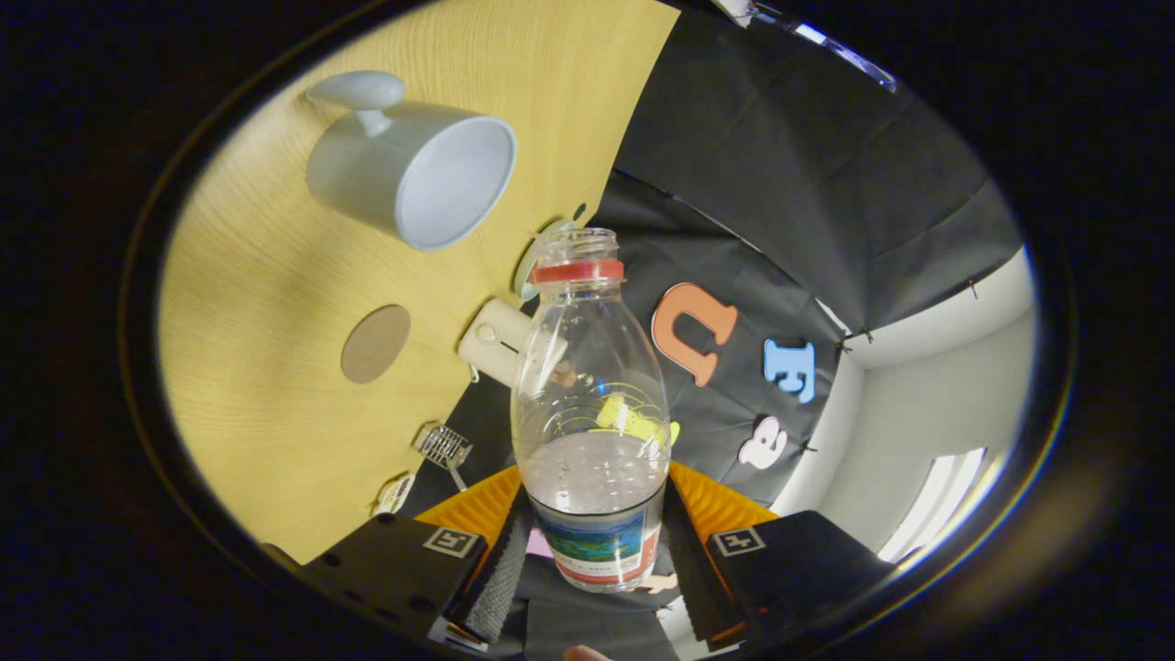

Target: Take the bottle from table, then pour the juice into the cup, finally place the bottle on the coaster

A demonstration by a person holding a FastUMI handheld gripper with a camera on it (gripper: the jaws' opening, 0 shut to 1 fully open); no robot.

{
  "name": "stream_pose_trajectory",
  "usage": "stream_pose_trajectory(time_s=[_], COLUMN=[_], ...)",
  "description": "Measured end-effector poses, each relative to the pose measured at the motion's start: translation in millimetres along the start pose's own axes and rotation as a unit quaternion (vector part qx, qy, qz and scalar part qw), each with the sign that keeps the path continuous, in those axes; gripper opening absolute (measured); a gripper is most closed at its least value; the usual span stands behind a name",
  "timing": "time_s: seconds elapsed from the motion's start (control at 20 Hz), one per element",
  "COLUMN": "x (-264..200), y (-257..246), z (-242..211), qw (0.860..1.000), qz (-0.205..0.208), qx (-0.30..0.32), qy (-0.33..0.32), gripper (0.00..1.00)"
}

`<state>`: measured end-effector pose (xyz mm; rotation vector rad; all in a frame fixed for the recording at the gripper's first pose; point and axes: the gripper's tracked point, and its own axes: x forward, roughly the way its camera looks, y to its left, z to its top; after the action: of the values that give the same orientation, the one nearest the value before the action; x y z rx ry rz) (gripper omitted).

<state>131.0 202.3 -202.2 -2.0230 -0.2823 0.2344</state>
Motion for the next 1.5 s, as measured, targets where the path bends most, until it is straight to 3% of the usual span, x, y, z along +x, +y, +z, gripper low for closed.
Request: stream_pose_trajectory(time_s=[0.35, 0.6, 0.9, 1.0, 1.2, 1.5], x=[0.2, -4.2, -3.3, -9.2, -29.4, -37.3], y=[0.6, 16.3, 32.6, 39.4, 30.2, 1.1], z=[2.5, 3.7, 2.1, 1.0, 2.3, -11.6], qw=[1.000, 0.996, 0.983, 0.969, 0.930, 0.864], qz=[0.009, 0.046, 0.084, 0.098, 0.121, 0.099], qx=[0.003, 0.071, 0.165, 0.224, 0.345, 0.493], qy=[-0.006, 0.001, 0.016, 0.021, 0.024, 0.031], gripper=[0.78, 0.78, 0.78, 0.78, 0.78, 0.79])
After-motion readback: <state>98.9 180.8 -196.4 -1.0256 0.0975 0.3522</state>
